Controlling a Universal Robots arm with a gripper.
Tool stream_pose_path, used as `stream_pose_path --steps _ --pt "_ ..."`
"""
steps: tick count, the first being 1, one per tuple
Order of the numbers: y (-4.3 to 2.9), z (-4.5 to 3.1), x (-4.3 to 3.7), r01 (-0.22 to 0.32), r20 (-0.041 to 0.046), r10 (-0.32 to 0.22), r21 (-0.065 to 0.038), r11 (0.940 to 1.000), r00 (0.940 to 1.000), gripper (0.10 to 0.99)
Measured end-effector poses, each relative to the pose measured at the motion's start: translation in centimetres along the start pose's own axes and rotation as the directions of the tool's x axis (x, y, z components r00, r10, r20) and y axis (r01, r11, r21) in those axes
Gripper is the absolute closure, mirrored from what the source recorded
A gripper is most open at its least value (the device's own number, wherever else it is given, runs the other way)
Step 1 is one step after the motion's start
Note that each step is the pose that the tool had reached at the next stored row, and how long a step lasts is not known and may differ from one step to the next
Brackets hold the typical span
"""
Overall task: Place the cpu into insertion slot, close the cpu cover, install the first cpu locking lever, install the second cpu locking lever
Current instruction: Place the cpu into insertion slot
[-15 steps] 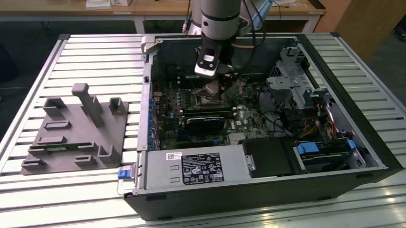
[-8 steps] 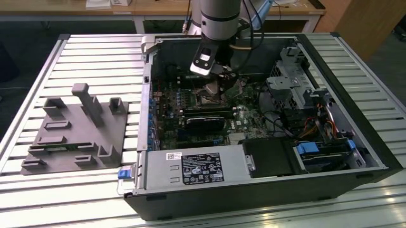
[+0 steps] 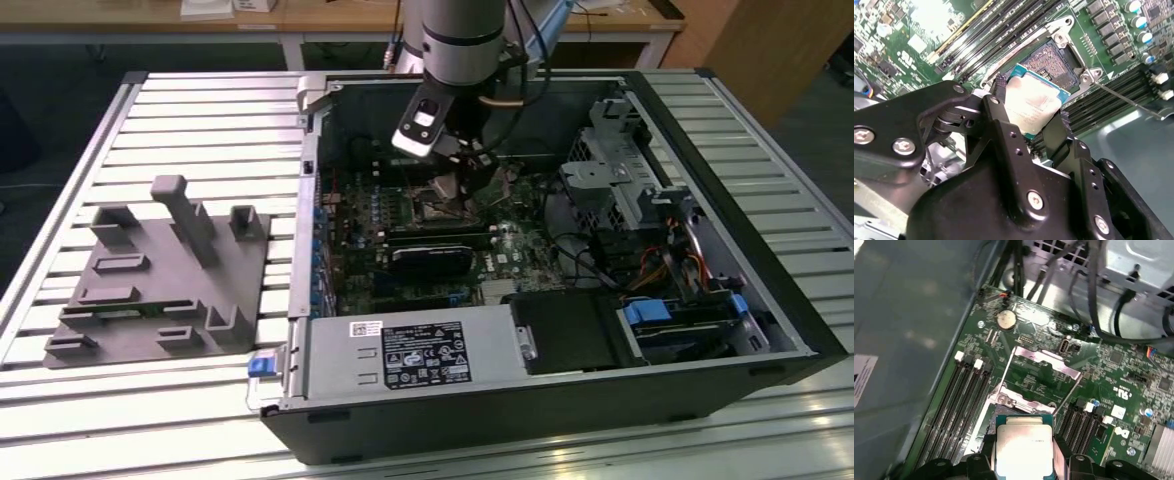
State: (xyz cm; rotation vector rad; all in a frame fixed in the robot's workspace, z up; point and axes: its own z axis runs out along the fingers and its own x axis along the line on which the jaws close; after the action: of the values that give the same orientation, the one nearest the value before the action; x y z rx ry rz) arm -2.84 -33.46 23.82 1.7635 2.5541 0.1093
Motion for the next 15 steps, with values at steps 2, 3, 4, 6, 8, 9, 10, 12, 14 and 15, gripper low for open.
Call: stream_pose_path --steps 2,3,4,6,8,9,10,12,14,15 --pt "0.00 0.02 0.00 -0.026 0.0020 0.026 0.000 0.9997 0.9997 0.549" --pt "0.00 0.03 0.00 -0.038 0.0030 0.038 0.000 0.9993 0.9993 0.549" --pt "0.00 0.04 0.00 -0.051 0.0040 0.051 -0.001 0.9987 0.9987 0.549" --pt "0.00 0.06 0.00 -0.076 0.0059 0.076 -0.001 0.9971 0.9971 0.549" --pt "-0.01 0.07 0.00 -0.101 0.0079 0.101 -0.001 0.9949 0.9949 0.549" --pt "-0.01 0.08 0.00 -0.113 0.0088 0.113 -0.002 0.9936 0.9936 0.549" --pt "-0.01 0.09 0.00 -0.126 0.0098 0.126 -0.002 0.9920 0.9920 0.549" --pt "-0.01 0.11 0.00 -0.150 0.0116 0.150 -0.002 0.9887 0.9886 0.549" --pt "-0.01 0.13 0.00 -0.174 0.0135 0.174 -0.003 0.9848 0.9847 0.549" --pt "-0.01 0.14 0.00 -0.185 0.0144 0.185 -0.003 0.9827 0.9826 0.549"
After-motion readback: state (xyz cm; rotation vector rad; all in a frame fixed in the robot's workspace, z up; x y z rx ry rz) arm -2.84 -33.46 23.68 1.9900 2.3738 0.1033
